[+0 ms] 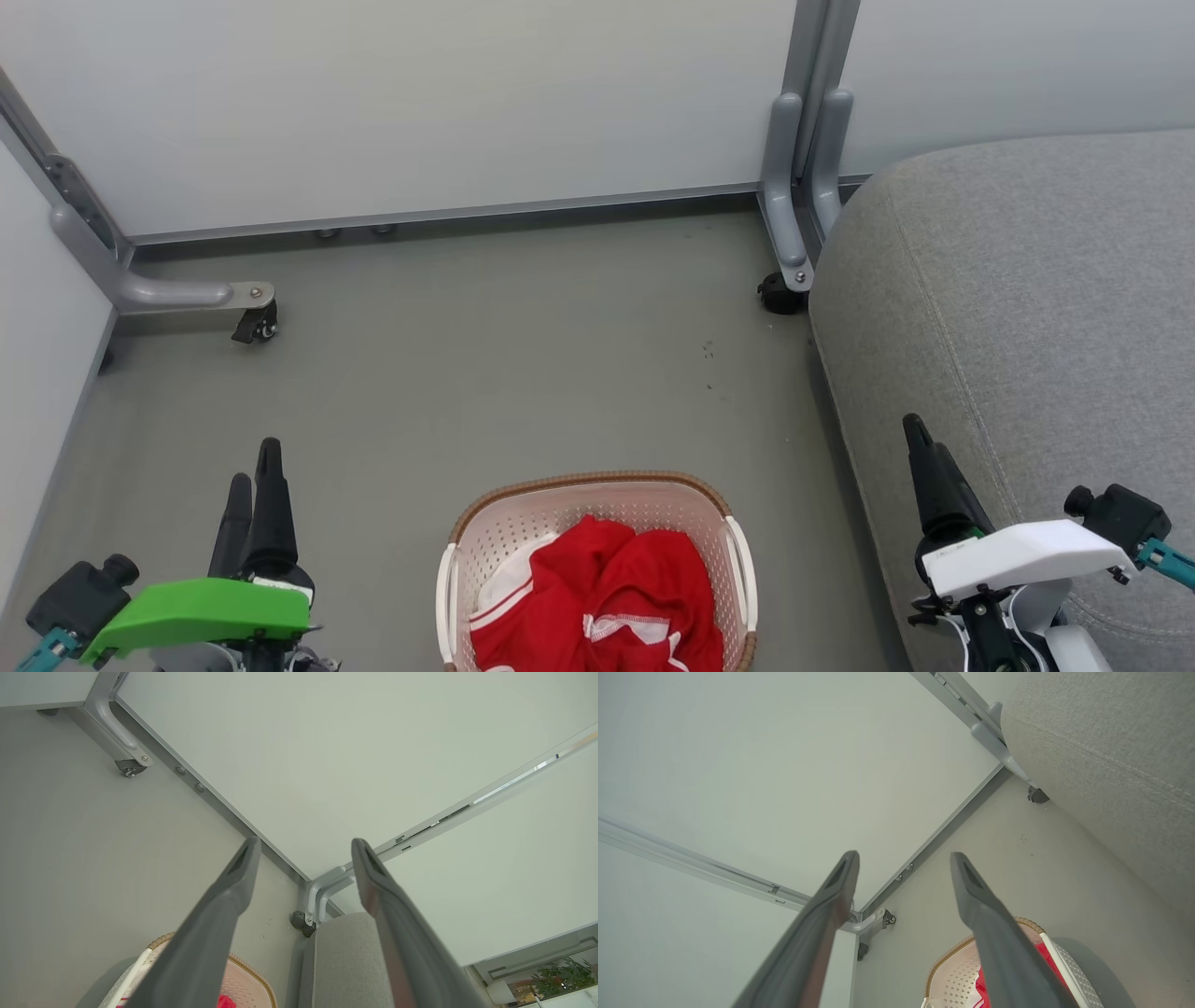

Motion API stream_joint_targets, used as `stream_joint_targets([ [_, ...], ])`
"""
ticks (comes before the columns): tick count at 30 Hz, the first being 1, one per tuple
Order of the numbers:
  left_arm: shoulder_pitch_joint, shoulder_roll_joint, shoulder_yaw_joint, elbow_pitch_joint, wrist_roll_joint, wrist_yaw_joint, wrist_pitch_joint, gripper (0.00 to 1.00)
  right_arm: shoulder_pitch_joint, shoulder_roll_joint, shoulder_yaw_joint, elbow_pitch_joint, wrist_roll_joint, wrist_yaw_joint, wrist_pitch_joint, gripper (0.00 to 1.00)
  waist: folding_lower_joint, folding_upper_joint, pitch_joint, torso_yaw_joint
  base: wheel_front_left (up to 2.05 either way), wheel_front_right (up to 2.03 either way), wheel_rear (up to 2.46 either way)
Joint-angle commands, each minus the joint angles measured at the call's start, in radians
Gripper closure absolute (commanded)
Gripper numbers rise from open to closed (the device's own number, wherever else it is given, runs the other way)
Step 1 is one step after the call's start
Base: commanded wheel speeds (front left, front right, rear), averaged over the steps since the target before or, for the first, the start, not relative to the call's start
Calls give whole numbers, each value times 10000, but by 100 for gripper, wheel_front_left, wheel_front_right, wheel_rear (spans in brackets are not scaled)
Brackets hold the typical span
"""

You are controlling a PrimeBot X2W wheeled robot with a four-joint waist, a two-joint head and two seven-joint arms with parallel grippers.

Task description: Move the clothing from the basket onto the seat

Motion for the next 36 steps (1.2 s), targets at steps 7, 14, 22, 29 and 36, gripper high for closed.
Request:
stream_joint_targets([
  [7, 126, 65, -277, -311, 1259, 94, -313, 0, 46, -60, 282, -394, -1256, 6, -317, 0, 0, 0, 3, -25, 0, 0, 0],
  [14, 199, 73, -399, -487, 2044, 33, -533, 0, 109, -68, 395, -679, -2110, 6, -536, 0, 0, 0, 10, -34, 0, 0, 0],
  [22, 316, 81, -507, -817, 3070, 102, -767, 0, 187, -78, 543, -889, -2972, 7, -775, 0, 0, 0, -13, -56, 0, 0, 0],
  [29, 439, 92, -626, -939, 3812, 65, -1011, 0, 266, -86, 714, -1062, -3890, 8, -1019, 0, 0, 0, -24, -94, 0, 0, 0],
  [36, 525, 97, -711, -889, 4442, 71, -1196, 0, 351, -93, 843, -1110, -4420, 8, -1200, 0, 0, 0, -43, -127, 0, 0, 0],
])
